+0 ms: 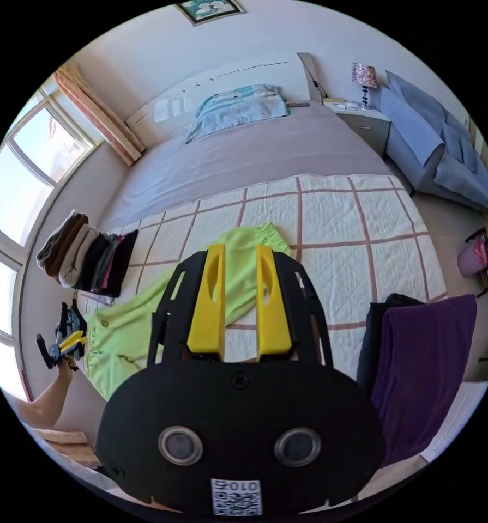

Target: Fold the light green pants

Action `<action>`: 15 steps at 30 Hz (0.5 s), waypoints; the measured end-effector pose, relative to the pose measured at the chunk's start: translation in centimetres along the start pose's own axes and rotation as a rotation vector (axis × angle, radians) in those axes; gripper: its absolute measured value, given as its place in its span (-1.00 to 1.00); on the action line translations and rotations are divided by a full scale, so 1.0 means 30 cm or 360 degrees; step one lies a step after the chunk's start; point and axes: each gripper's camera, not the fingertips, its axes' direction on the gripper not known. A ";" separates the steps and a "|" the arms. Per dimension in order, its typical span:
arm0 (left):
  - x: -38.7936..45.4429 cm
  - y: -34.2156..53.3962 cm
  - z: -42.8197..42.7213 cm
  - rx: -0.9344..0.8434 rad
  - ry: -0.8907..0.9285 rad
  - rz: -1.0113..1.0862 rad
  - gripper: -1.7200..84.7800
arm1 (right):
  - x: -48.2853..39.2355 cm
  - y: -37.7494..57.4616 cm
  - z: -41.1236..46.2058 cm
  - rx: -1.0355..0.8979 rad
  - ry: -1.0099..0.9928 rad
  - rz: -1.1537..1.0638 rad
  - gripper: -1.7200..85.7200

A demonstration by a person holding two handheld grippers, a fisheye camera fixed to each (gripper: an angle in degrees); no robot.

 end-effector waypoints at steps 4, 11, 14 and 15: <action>0.113 0.034 0.108 -0.0205 0.0136 0.0217 -0.78 | -0.083 0.182 0.049 -0.0329 0.0069 -0.0276 -0.76; 0.282 0.144 0.210 -0.0540 0.0085 0.0525 -0.78 | 0.033 0.640 0.003 -0.0731 0.0424 -0.0297 -0.69; 0.190 0.235 0.225 -0.0646 0.0108 0.0232 -0.78 | 0.104 0.764 -0.019 -0.0922 0.0519 -0.0260 -0.67; 0.151 0.275 0.208 -0.0639 0.0100 0.0116 -0.79 | 0.115 0.781 -0.017 -0.0956 0.0531 -0.0253 -0.67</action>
